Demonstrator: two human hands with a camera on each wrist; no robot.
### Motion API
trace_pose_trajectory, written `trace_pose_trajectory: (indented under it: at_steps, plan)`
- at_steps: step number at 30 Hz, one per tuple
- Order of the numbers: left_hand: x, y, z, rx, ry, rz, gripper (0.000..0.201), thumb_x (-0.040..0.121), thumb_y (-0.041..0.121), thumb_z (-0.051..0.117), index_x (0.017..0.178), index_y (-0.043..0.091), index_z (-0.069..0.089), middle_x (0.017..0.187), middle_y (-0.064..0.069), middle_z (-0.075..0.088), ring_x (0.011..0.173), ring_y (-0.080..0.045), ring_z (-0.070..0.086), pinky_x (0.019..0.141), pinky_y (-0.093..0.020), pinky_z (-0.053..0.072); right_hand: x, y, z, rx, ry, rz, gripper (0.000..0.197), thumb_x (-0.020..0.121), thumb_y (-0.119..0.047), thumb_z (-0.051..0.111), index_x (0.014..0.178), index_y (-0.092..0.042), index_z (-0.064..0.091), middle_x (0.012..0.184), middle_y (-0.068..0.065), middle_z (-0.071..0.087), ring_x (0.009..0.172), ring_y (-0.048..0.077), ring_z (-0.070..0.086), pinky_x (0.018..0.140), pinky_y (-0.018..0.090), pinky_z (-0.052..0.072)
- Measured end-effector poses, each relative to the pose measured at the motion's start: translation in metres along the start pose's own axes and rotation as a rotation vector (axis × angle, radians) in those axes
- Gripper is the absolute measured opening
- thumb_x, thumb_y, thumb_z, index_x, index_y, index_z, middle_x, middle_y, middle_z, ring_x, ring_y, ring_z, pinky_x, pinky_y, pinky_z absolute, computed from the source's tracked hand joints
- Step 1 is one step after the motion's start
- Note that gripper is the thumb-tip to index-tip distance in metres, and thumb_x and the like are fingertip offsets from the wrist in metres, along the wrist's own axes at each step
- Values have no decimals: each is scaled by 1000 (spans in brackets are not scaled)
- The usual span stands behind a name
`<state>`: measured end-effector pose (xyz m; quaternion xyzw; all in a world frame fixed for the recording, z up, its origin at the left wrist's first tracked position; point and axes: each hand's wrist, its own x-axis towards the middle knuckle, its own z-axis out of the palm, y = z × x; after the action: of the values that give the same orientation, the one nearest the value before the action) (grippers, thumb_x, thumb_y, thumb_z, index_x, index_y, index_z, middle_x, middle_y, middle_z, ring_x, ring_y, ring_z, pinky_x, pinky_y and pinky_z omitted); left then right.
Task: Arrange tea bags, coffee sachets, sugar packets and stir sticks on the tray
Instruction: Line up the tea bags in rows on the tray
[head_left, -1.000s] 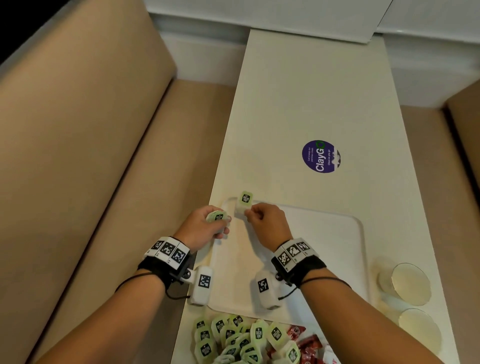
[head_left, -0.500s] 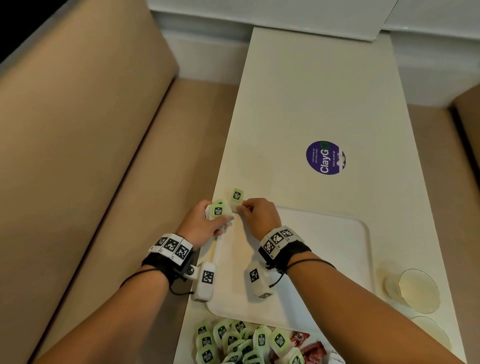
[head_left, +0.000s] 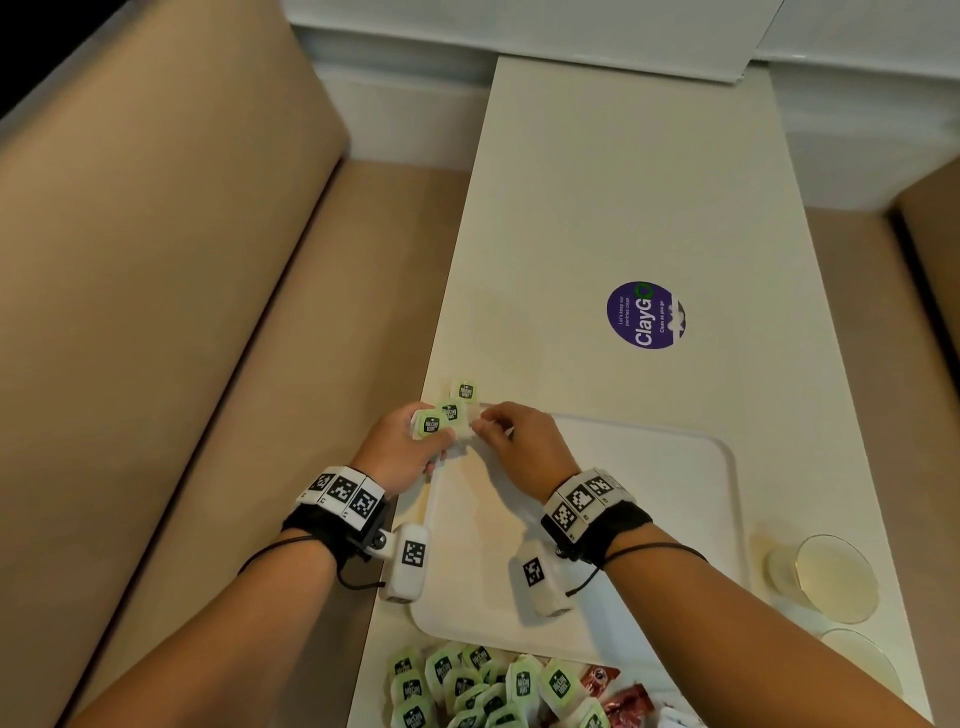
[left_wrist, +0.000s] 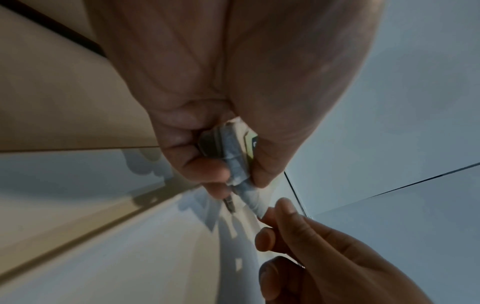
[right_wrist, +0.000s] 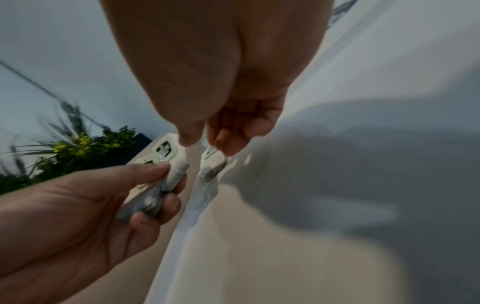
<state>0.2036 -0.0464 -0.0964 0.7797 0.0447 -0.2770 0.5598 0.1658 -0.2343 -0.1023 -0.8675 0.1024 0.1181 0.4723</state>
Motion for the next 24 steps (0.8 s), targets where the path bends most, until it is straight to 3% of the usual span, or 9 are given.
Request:
trace_pose_trajectory:
  at_steps: [3, 5, 10, 14, 17, 22, 24]
  plan:
    - [3, -1, 1, 42, -24, 18, 8, 93, 15, 69, 100, 15, 68, 72, -7, 70, 58, -16, 56, 57, -31, 47, -5, 1, 1, -35, -85, -60, 20, 100, -34, 60, 98, -21, 74, 89, -8, 70, 78, -1, 58, 73, 19, 42]
    - [4, -1, 4, 51, -35, 35, 5, 92, 15, 70, 97, 16, 68, 69, 0, 68, 55, -12, 54, 55, -27, 44, -6, 2, 0, -47, -83, -56, 20, 99, -33, 61, 91, -20, 73, 82, -7, 68, 72, 1, 56, 70, 21, 41]
    - [8, 3, 11, 43, -35, 48, 7, 91, 14, 71, 97, 15, 69, 69, 1, 67, 57, -12, 55, 54, -25, 44, -4, 2, -6, -69, -58, -48, 24, 99, -27, 61, 89, -11, 75, 79, 1, 69, 66, 3, 54, 63, 18, 40]
    - [17, 3, 10, 58, 62, 18, 11, 87, 12, 76, 97, 13, 70, 71, 2, 69, 60, -12, 61, 56, -24, 48, 2, 4, -14, -49, 18, 13, 24, 99, -27, 61, 89, -9, 74, 83, 6, 71, 75, 19, 62, 69, 30, 47]
    - [24, 0, 7, 115, 140, 7, 15, 82, 12, 80, 93, 8, 70, 76, -3, 69, 63, -17, 60, 64, -31, 50, 7, 9, -20, -61, 58, 85, 21, 98, -23, 62, 81, -14, 70, 76, 1, 65, 67, 14, 56, 60, 23, 40]
    - [30, 1, 8, 285, 160, 37, 22, 76, 16, 85, 88, 12, 67, 81, -2, 71, 70, -19, 64, 67, -30, 52, 11, 12, -17, -111, 55, 167, 21, 97, -25, 62, 87, -13, 76, 77, 2, 66, 74, 20, 61, 71, 33, 51]
    - [33, 3, 9, 334, 170, 40, 24, 76, 18, 86, 89, 13, 67, 83, -2, 71, 74, -21, 66, 69, -30, 53, 13, 12, -15, -99, 67, 194, 20, 97, -27, 62, 85, -15, 75, 76, 0, 65, 73, 20, 61, 68, 31, 49]
